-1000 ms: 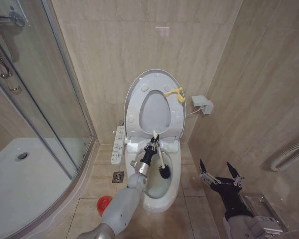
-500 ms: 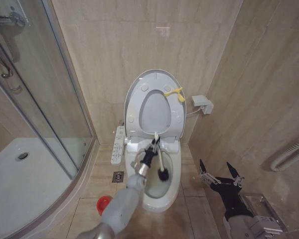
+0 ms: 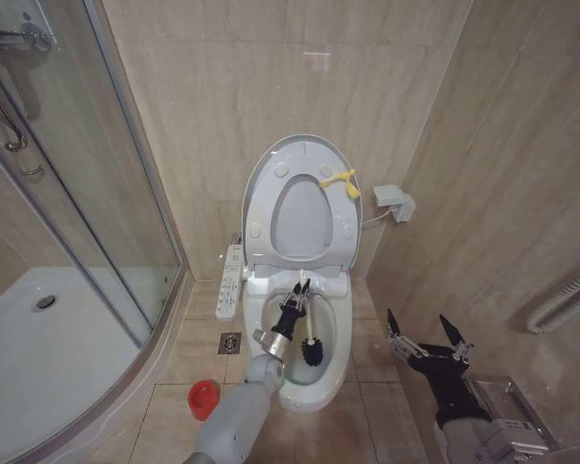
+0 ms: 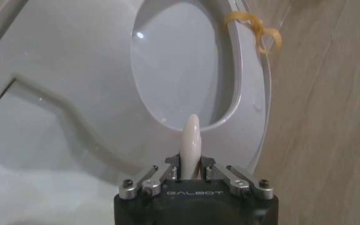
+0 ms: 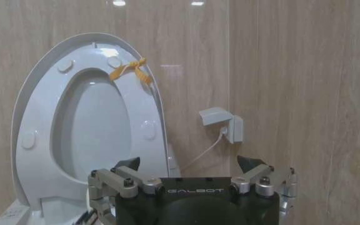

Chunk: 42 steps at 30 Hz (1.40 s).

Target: Open the toilet lid, clean the toilet bowl with a toilet brush, close the toilet lid, and flush.

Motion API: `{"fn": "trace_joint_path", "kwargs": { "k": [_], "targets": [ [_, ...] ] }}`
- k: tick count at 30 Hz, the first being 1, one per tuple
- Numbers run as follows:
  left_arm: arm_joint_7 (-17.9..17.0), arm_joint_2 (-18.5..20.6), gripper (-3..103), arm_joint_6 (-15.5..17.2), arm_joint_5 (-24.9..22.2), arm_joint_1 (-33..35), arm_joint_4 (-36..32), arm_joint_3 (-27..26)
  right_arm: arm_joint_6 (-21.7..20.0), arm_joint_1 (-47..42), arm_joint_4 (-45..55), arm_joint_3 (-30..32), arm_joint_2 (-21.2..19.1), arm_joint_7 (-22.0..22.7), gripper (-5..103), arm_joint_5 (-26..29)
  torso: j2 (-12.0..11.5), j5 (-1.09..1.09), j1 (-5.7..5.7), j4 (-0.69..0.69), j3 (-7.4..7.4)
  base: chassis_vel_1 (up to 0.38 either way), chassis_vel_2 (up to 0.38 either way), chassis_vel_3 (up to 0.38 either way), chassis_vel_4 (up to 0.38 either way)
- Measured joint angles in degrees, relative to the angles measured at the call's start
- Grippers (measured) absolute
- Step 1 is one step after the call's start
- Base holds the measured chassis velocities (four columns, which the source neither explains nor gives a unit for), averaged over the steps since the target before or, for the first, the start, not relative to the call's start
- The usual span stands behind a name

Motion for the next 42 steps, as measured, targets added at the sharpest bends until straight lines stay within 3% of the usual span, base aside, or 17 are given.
{"fn": "trace_joint_path", "kwargs": {
  "k": [7,15,19,24,25,27,37,42],
  "targets": [
    [-0.72,-0.01,21,0.47,-1.65,-3.56,-0.25,0.07,0.0,0.0,0.0,0.0,0.0,0.0,100,0.0,0.0,-0.01,0.0,-0.02,0.0,0.0,0.0,0.0,0.0],
    [0.9,0.03,21,0.14,-0.46,0.78,0.98,-0.54,0.0,0.0,0.0,0.0,0.0,0.0,100,0.0,0.0,0.0,0.0,0.04,0.0,0.0,0.0,0.0,0.0],
    [0.35,0.76,21,0.6,-0.83,1.22,-1.7,0.28,0.0,0.0,0.0,0.0,0.0,0.0,100,0.0,0.0,-0.02,0.0,-0.03,0.0,0.0,0.0,0.0,0.0],
    [-3.46,9.64,21,2.57,-4.57,0.75,-9.65,3.86,0.0,0.0,0.0,0.0,0.0,0.0,100,0.0,0.0,0.0,0.01,0.0,0.0,0.0,0.0,0.0,0.0],
    [-3.46,9.64,21,2.57,-4.57,0.75,-9.65,3.86,0.0,0.0,0.0,0.0,0.0,0.0,100,0.0,0.0,0.0,0.01,0.0,0.0,0.0,0.0,0.0,0.0],
    [-4.69,13.08,21,3.22,-5.56,3.53,-13.8,5.0,0.0,0.0,0.0,0.0,0.0,0.0,100,0.0,0.0,-0.01,0.01,0.04,0.0,0.0,0.0,0.0,0.0],
    [-5.89,18.39,21,3.78,-4.66,13.51,-24.13,4.08,0.0,0.0,0.0,0.0,0.0,0.0,100,0.0,0.0,-0.01,0.0,-0.01,0.0,0.0,0.0,0.0,0.0],
    [-6.53,20.46,21,4.45,-4.32,19.3,-30.53,0.77,0.0,0.0,0.0,0.0,0.0,0.0,100,0.0,0.0,0.0,0.0,-0.01,0.0,0.0,0.0,0.0,0.0]
  ]
}}
